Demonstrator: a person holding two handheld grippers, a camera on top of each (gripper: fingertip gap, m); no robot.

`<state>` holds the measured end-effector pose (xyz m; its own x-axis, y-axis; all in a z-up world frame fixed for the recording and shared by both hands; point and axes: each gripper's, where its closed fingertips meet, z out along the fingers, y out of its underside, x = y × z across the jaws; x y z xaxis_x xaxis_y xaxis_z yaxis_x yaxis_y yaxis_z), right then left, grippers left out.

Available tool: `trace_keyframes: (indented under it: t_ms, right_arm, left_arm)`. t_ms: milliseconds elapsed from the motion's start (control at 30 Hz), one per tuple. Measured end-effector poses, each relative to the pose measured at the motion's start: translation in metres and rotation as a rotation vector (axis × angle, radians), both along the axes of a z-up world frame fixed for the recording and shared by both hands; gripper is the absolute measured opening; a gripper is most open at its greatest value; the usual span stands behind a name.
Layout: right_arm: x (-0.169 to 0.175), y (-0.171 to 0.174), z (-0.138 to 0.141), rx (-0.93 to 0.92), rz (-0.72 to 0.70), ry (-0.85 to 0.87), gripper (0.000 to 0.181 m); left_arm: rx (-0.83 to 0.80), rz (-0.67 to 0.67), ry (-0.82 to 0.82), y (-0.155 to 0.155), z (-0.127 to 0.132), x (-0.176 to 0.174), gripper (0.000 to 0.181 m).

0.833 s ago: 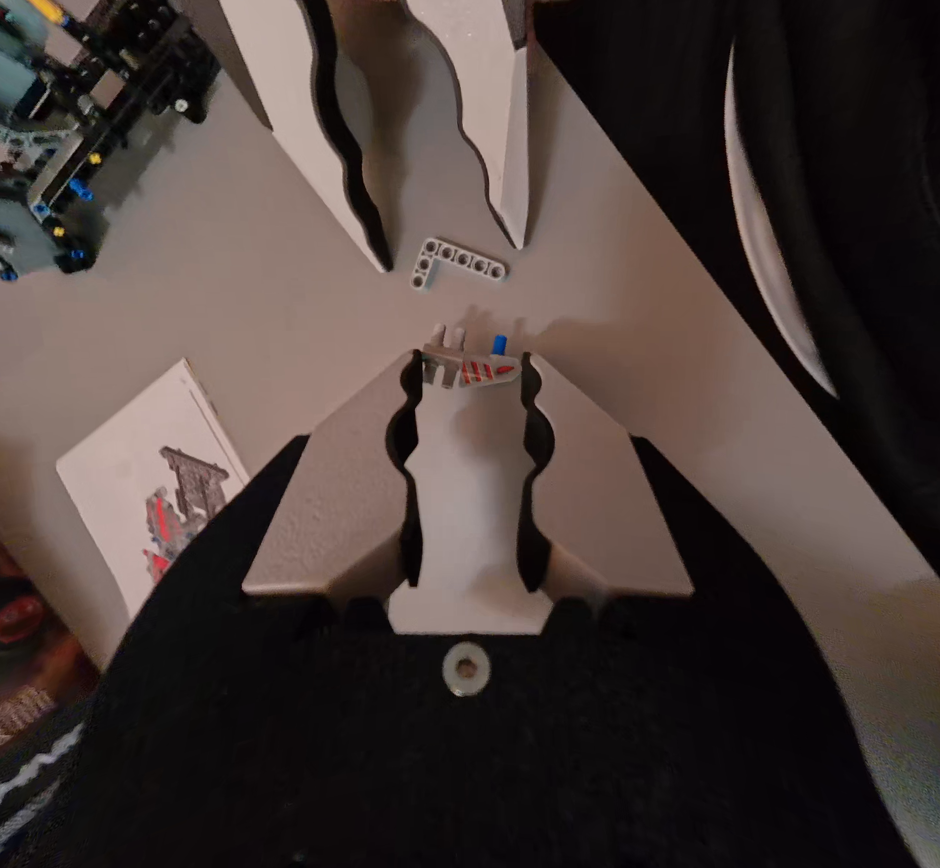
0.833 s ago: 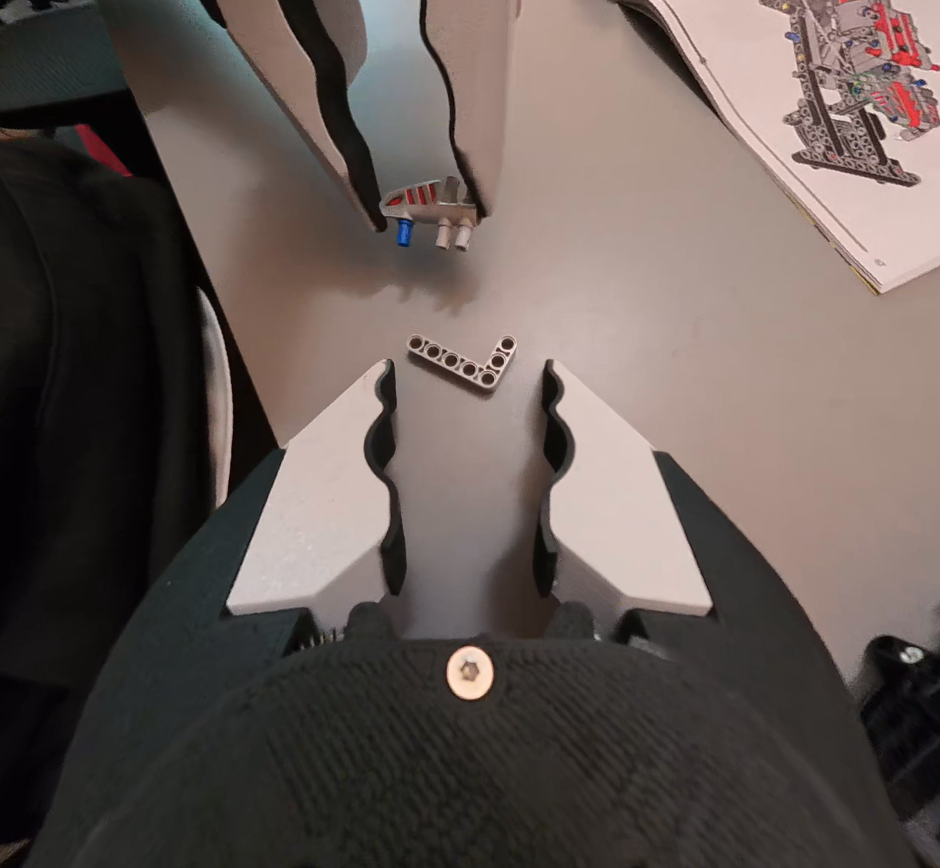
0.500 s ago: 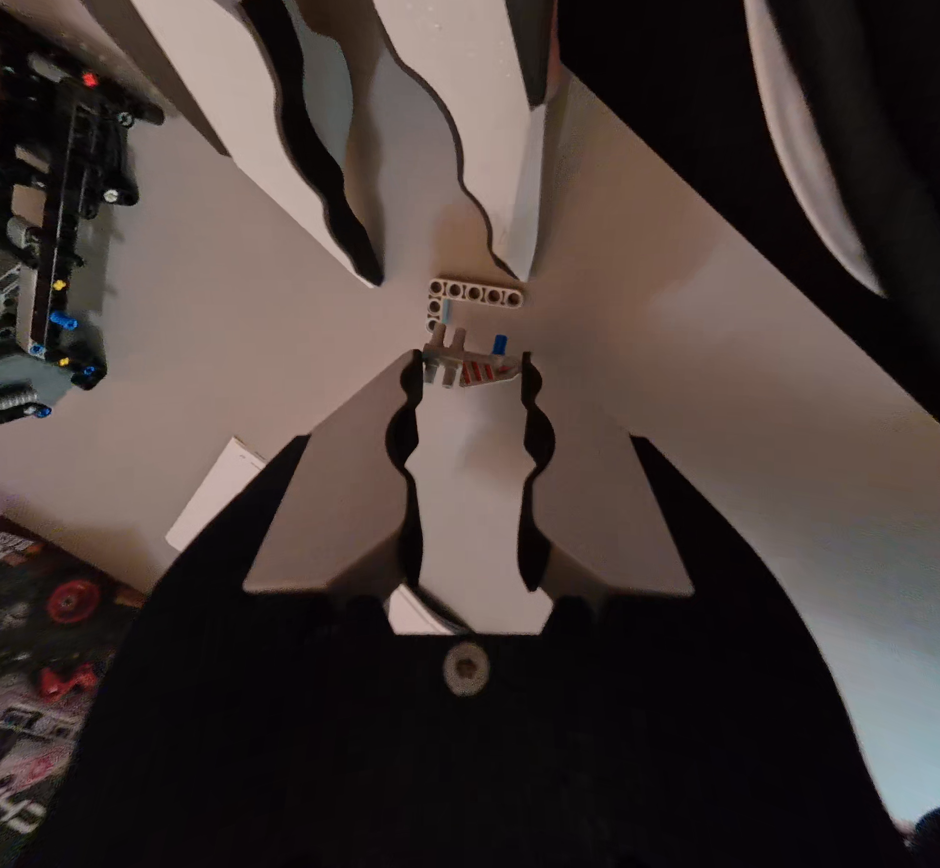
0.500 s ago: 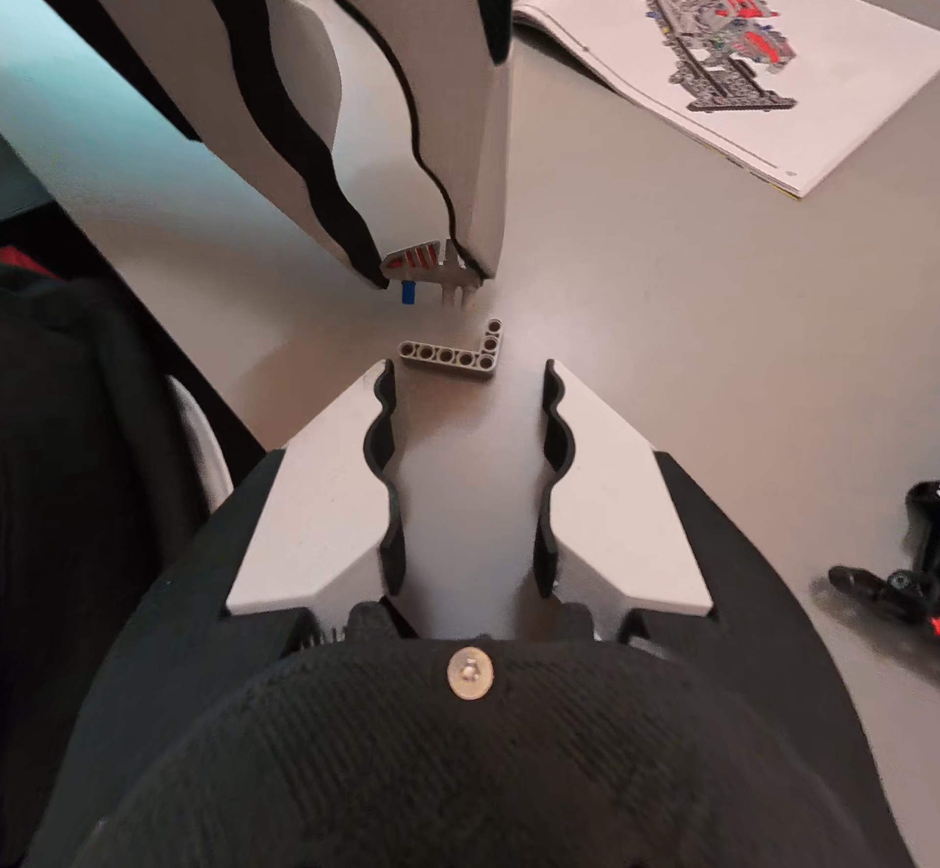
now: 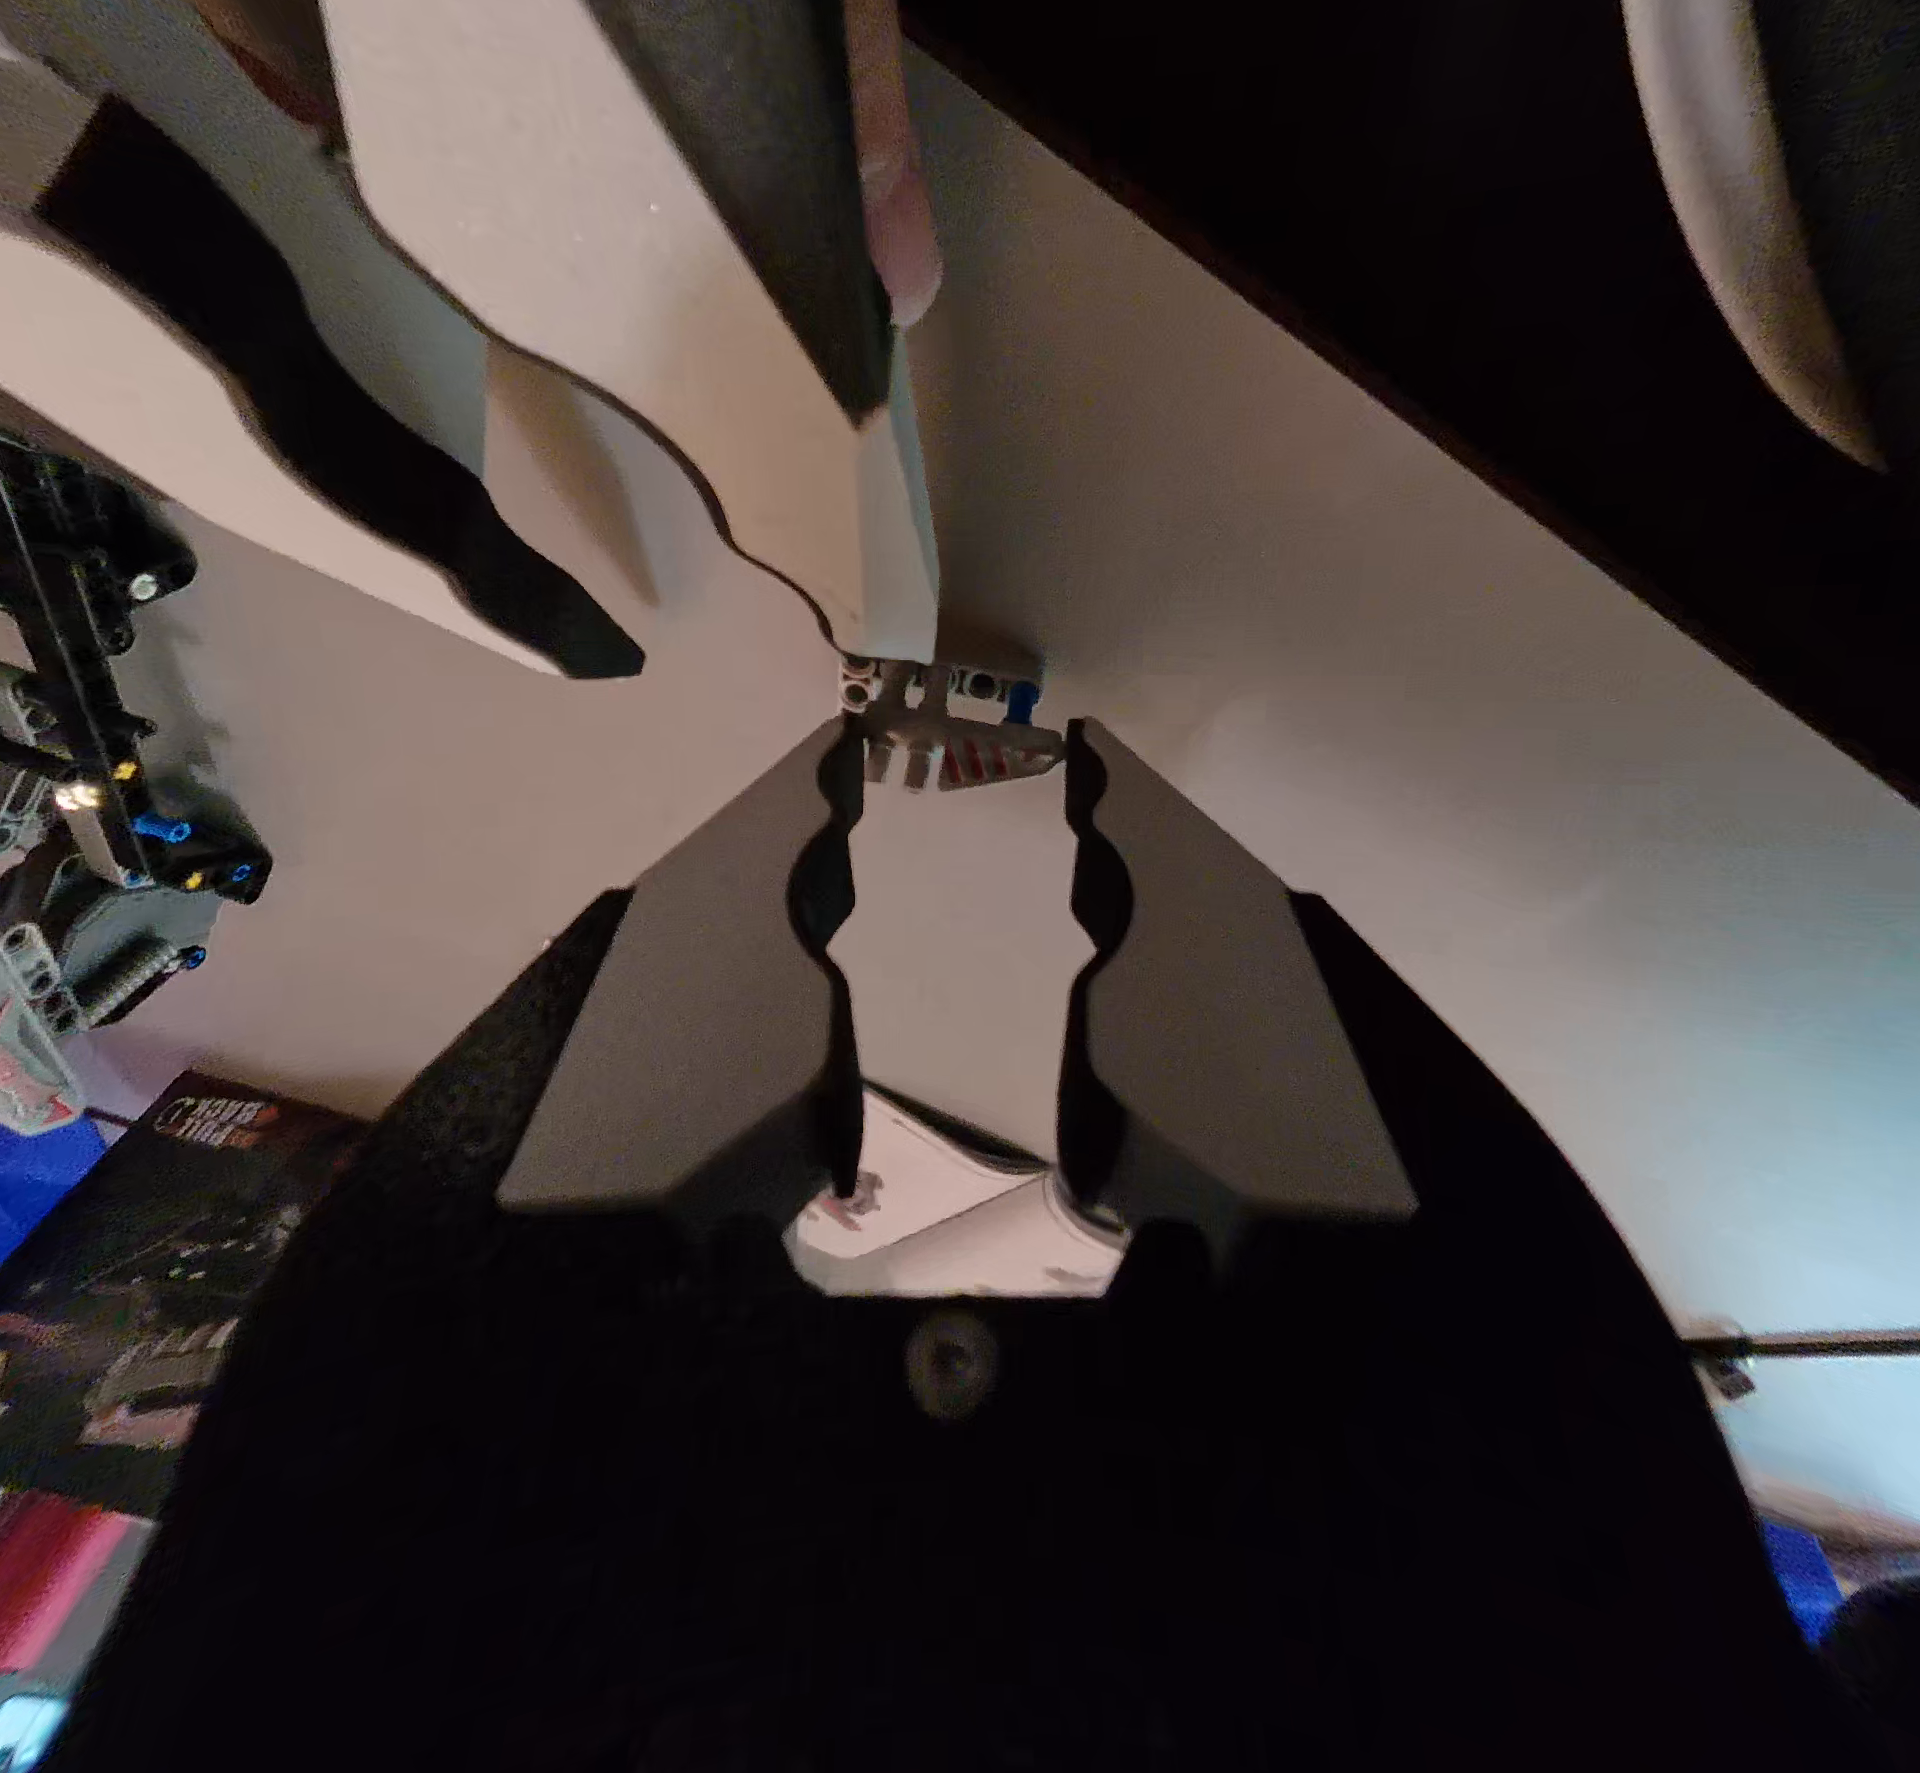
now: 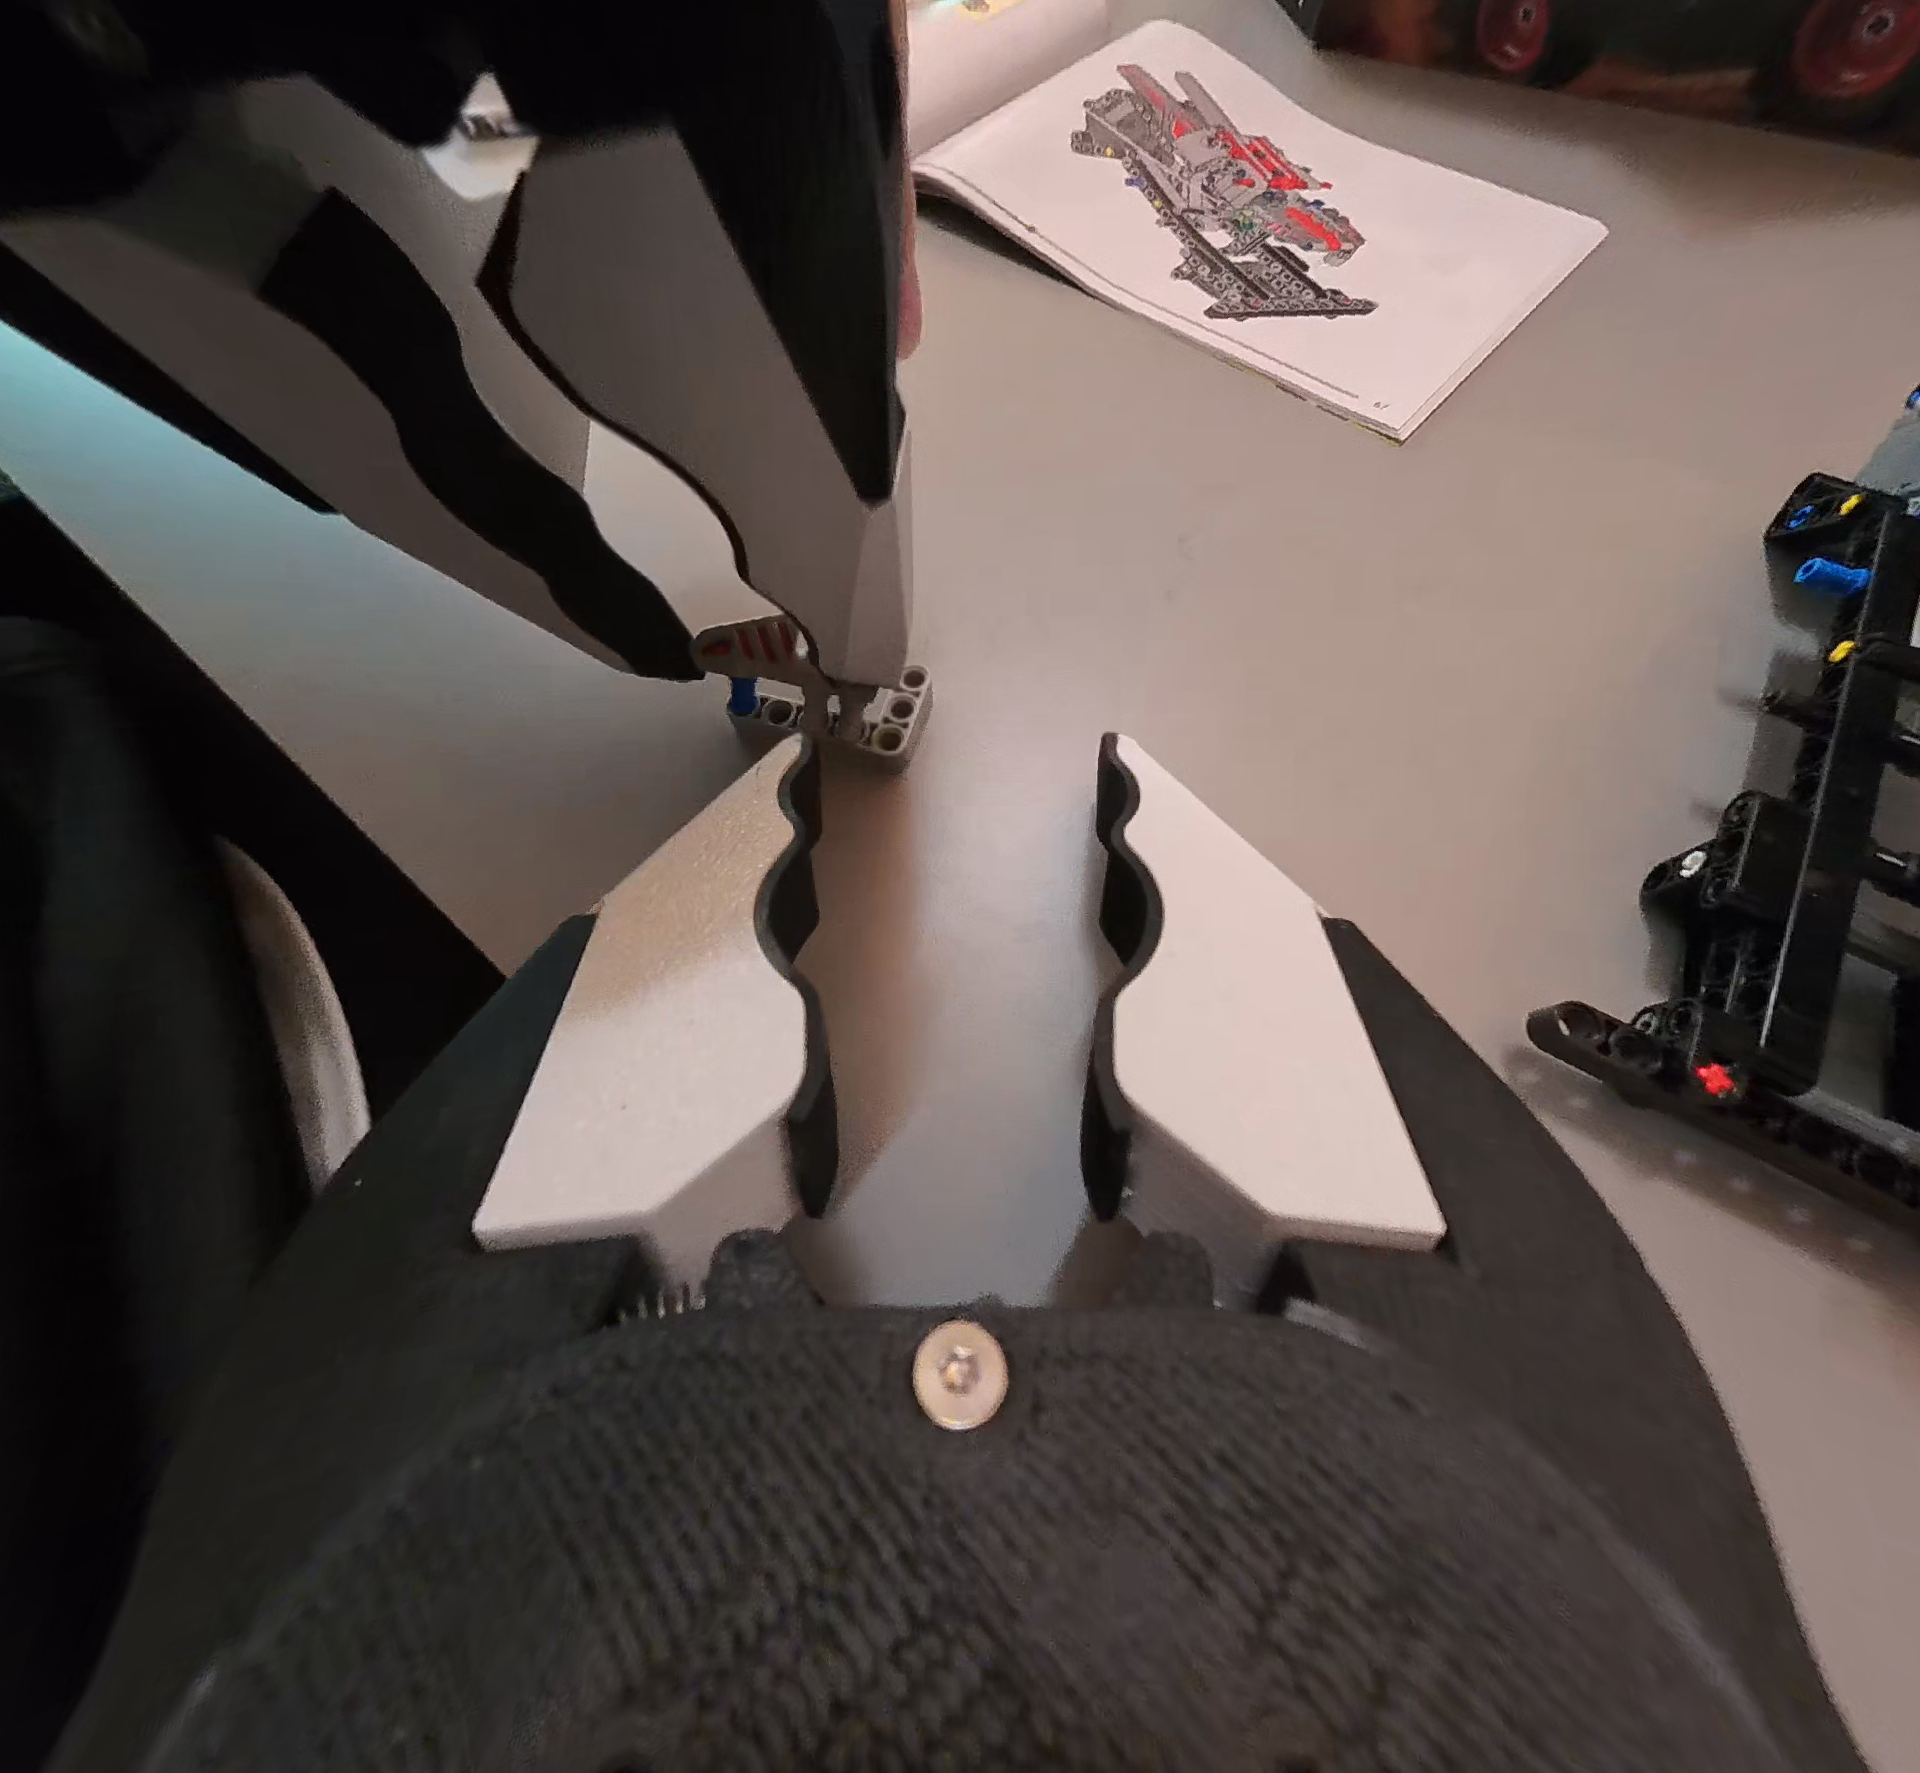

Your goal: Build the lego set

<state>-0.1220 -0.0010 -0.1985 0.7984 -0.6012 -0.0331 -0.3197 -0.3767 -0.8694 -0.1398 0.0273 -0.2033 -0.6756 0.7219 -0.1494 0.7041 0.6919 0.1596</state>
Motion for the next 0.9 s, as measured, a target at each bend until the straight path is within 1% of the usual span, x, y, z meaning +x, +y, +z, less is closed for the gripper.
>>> trace_keyframes:
  t_ms: [33, 200, 333, 400, 633, 700, 800, 900]
  right_arm:
    - [0.0, 0.0, 0.0, 0.005, 0.003, -0.003, 0.053]
    - [-0.003, 0.001, 0.001, 0.002, 0.017, -0.029, 0.055]
    - [-0.003, 0.001, 0.0, -0.008, 0.026, -0.032, 0.055]
    - [-0.004, 0.001, 0.001, 0.001, 0.028, -0.027, 0.055]
    - [-0.005, 0.0, 0.004, 0.048, 0.044, 0.009, 0.055]
    - [-0.008, 0.001, 0.004, 0.055, 0.077, 0.04, 0.055]
    - [-0.016, 0.002, 0.004, 0.03, 0.173, 0.055, 0.053]
    - [-0.026, 0.005, 0.02, 0.064, 0.281, 0.041, 0.047]
  left_arm:
    - [0.017, -0.006, -0.017, 0.0, 0.0, 0.001, 0.036]
    - [0.071, -0.017, -0.037, -0.002, 0.005, 0.004, 0.036]
    - [0.115, -0.092, -0.067, -0.001, 0.005, 0.007, 0.037]
    - [0.105, -0.128, -0.092, -0.003, 0.006, 0.01, 0.037]
    - [-0.001, -0.178, -0.082, 0.0, 0.006, 0.005, 0.037]
    - [-0.048, -0.209, -0.107, -0.004, 0.008, 0.005, 0.037]
    - [-0.105, -0.281, -0.182, -0.006, 0.012, 0.006, 0.037]
    - [-0.157, -0.338, -0.216, -0.003, 0.012, 0.002, 0.037]
